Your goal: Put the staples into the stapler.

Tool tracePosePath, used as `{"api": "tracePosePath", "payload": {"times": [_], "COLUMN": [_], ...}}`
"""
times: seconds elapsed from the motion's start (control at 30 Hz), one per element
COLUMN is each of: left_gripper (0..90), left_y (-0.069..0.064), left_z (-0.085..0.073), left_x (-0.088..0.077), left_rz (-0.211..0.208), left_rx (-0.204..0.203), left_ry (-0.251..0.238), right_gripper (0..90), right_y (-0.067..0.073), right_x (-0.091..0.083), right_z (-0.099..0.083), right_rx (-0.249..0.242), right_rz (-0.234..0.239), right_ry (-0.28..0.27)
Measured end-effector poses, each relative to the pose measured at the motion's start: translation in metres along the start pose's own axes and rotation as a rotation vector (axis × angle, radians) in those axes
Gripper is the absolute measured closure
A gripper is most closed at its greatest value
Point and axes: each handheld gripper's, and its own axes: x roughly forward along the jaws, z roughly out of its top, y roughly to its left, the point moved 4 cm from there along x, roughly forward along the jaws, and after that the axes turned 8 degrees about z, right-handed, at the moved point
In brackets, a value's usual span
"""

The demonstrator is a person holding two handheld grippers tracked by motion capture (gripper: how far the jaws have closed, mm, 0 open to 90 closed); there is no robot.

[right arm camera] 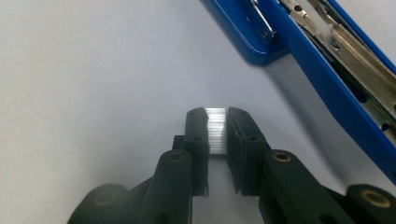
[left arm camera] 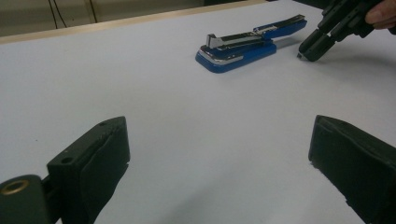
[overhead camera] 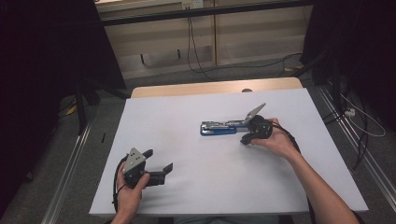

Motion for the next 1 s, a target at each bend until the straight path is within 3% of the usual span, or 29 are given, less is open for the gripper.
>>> {"api": "tracePosePath", "payload": {"times": [0.43, 0.53, 1.0], "left_gripper": [5.5, 5.5, 5.3], "left_y": [0.0013, 0.0033, 0.0053], "left_z": [0.0014, 0.0017, 0.0036], "left_x": [-0.0036, -0.0045, -0.0076], "left_rz": [0.015, 0.018, 0.027], "left_rx": [-0.011, -0.008, -0.011], "left_ry": [-0.018, -0.020, -0.053], "right_gripper": [79.2, 79.2, 79.2], "right_y": [0.0027, 0.0022, 0.0014], "right_x": [-0.0002, -0.0009, -0.0084], "right_z": [0.0001, 0.0005, 0.0029], "right_rx": [0.017, 0.027, 0.023], "right_rz": [-0.020, 0.003, -0.003], "right_ry": [-0.008, -0.040, -0.092]}}
